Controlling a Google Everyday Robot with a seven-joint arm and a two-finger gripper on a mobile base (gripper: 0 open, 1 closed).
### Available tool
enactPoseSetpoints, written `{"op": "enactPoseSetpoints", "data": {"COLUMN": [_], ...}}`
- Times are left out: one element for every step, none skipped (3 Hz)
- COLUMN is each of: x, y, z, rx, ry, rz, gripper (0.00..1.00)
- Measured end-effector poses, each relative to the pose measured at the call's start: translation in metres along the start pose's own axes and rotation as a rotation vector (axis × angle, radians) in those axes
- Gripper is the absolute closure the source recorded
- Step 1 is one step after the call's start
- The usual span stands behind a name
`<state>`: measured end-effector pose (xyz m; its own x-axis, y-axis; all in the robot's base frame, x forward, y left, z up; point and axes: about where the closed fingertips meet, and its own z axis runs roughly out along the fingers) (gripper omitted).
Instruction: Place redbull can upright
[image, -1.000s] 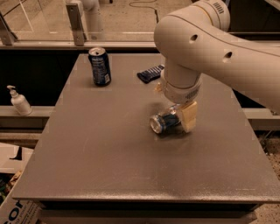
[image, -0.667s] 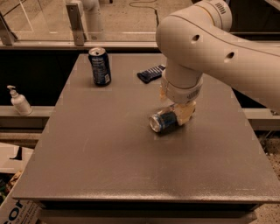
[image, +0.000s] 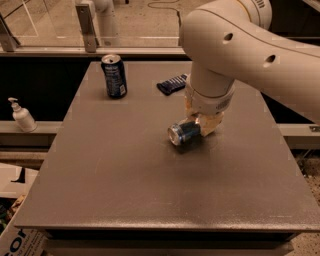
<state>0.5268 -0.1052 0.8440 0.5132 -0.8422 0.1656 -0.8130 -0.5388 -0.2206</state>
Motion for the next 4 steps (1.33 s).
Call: {"op": "enactPoseSetpoints", "data": {"x": [-0.007,-0.007,-0.006,-0.005], "y": [-0.001,-0.001,0.005,0.011], "z": [-0.018,-0.018,-0.019,-0.023], "rx": [0.053,0.053,0.092,0.157], "ry": [-0.012,-0.012,0.018,0.054], "rz": [-0.028,-0.028,-0.067,-0.152], "gripper": [1.0,1.0,1.0,1.0]}}
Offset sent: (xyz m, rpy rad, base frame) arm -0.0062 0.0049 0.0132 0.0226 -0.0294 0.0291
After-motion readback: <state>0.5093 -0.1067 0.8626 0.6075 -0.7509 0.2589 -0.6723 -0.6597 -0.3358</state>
